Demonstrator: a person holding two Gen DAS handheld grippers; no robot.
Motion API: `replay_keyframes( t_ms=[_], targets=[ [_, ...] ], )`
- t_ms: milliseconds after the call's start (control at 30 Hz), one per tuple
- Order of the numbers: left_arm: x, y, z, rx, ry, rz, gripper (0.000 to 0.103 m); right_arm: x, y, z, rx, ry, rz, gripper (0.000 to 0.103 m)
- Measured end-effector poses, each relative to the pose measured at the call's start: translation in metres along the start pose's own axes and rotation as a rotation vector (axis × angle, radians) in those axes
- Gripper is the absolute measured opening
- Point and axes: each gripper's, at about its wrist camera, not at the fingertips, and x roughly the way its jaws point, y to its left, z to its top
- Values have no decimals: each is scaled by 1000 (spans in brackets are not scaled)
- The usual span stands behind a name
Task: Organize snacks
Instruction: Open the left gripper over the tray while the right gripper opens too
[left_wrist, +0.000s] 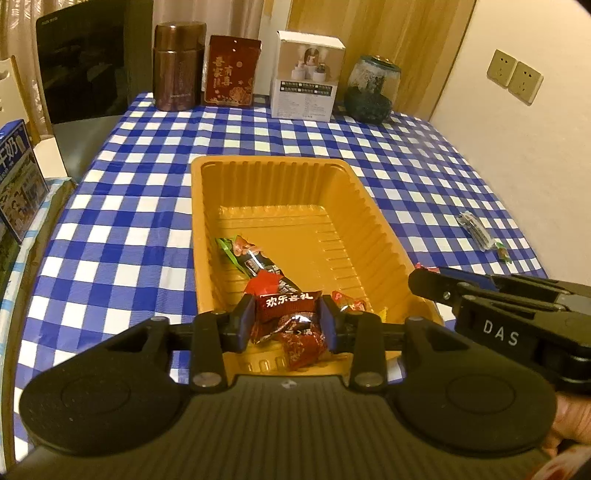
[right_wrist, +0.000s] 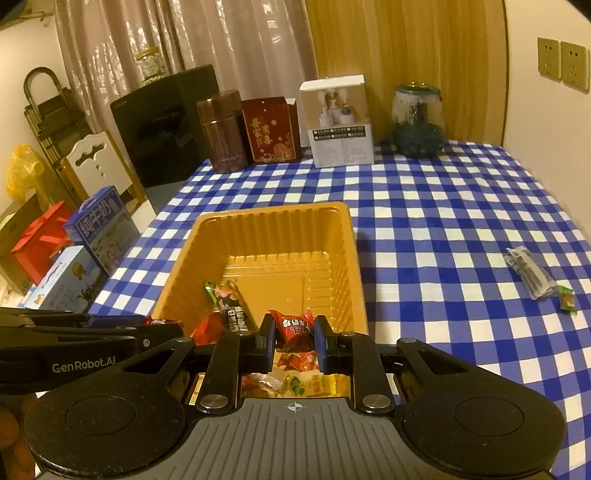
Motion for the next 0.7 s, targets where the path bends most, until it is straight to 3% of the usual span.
replay_keyframes(
  t_ms=[67, 700],
  targets=[
    [3, 0, 0, 7, -3, 11, 43, 3, -2, 0, 4, 4, 1, 22],
    [0, 9, -8, 1, 8, 40, 43, 8, 2, 1, 10, 5, 21, 22]
  ],
)
